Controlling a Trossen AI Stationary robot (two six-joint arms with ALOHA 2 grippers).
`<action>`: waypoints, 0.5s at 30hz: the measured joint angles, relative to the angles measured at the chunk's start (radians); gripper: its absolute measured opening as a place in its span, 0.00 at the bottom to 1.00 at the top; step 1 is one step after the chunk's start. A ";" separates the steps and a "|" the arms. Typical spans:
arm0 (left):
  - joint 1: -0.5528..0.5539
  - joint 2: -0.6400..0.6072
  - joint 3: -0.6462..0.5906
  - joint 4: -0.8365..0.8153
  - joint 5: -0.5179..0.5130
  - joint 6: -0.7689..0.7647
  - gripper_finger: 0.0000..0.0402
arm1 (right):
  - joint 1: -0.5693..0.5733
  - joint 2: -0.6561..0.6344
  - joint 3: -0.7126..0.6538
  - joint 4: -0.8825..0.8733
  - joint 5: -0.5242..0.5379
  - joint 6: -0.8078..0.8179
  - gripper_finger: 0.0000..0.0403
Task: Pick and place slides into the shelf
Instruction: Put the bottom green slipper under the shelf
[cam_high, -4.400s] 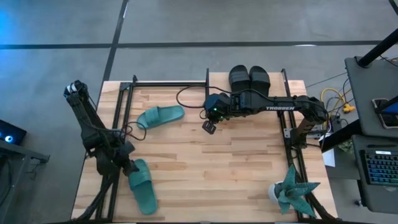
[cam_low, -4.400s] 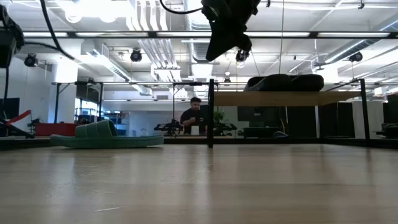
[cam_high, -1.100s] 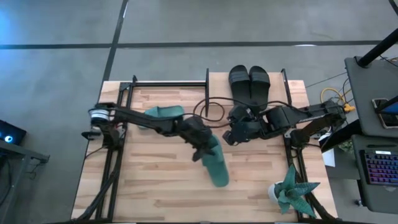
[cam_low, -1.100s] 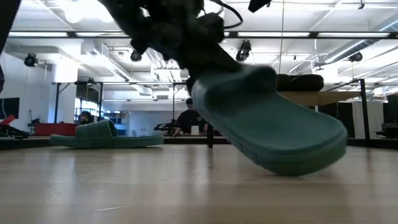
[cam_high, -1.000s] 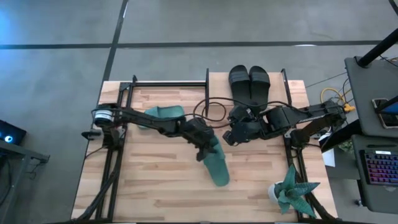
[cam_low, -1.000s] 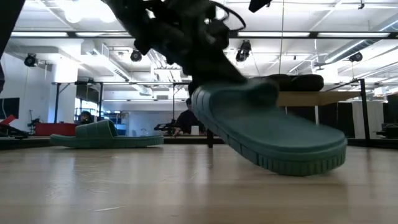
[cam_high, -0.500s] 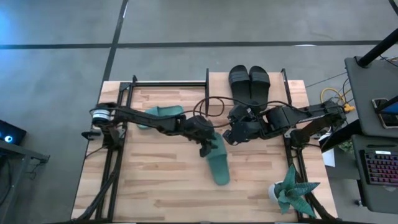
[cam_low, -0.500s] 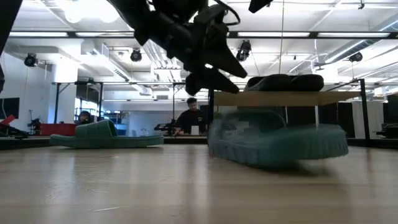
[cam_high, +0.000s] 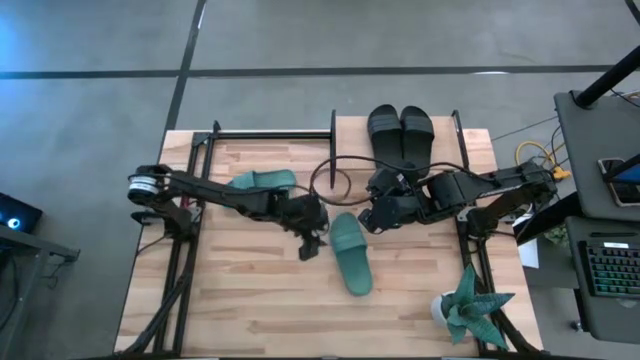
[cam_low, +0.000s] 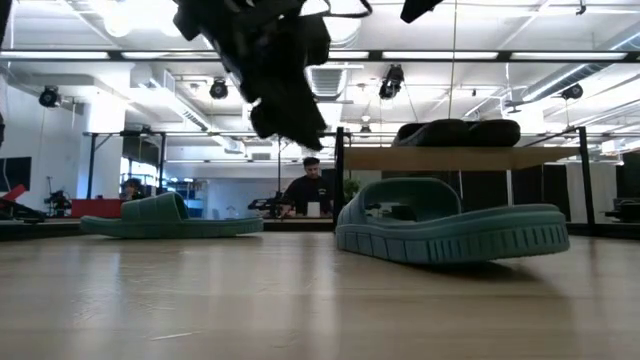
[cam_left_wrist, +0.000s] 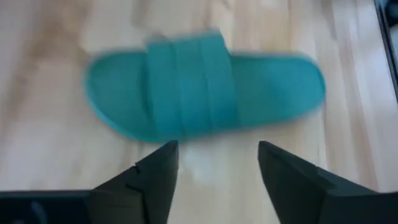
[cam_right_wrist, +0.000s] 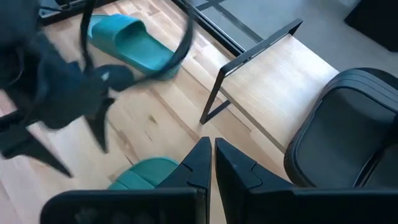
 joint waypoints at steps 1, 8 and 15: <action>-0.006 0.008 0.000 -0.017 0.015 0.007 0.47 | -0.002 0.000 -0.002 -0.003 0.002 -0.002 0.03; -0.040 0.093 -0.001 0.022 0.085 0.007 0.19 | -0.010 0.000 -0.009 -0.009 0.009 -0.001 0.03; -0.030 0.173 -0.001 0.135 0.083 0.007 0.01 | -0.008 0.000 -0.014 -0.010 0.008 0.009 0.03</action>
